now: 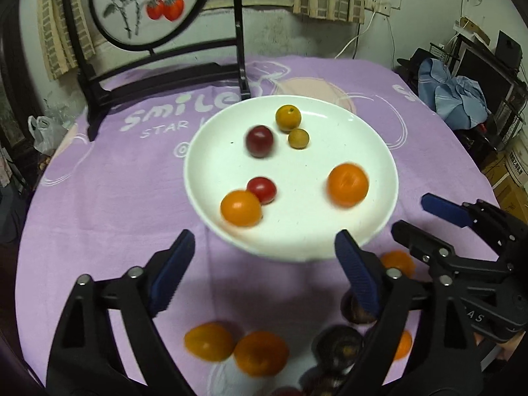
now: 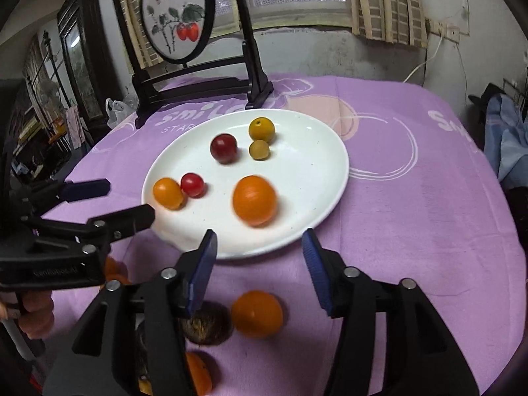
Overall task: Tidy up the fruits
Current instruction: 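Carry both fruits over the white plate and open both tools to release, then grasp a mandarin orange with the right tool while the left tool grasps a small orange fruit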
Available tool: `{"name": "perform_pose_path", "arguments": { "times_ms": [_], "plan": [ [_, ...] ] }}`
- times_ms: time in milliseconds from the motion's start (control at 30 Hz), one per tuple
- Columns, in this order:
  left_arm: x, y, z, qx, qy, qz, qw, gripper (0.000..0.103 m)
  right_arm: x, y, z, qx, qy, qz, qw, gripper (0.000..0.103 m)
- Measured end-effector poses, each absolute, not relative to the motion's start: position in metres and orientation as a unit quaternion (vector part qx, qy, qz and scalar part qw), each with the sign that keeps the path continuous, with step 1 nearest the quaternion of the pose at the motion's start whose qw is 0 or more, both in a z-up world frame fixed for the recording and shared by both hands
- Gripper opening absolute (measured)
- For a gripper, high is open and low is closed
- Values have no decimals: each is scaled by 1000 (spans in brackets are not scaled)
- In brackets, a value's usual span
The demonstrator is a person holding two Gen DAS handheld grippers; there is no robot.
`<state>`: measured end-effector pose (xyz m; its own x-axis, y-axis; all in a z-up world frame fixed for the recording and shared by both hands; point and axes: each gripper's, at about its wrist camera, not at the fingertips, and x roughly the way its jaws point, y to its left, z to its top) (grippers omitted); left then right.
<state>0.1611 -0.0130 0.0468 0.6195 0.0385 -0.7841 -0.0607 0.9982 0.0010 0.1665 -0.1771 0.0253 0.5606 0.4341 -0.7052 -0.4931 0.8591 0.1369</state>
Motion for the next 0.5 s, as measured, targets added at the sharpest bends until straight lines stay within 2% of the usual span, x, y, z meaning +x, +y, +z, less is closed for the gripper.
{"name": "perform_pose_path", "arguments": {
  "times_ms": [500],
  "plan": [
    [72, 22, 27, -47, 440, 39, 896, 90, 87, -195, 9, -50, 406, 275, 870, 57]
  ]
}}
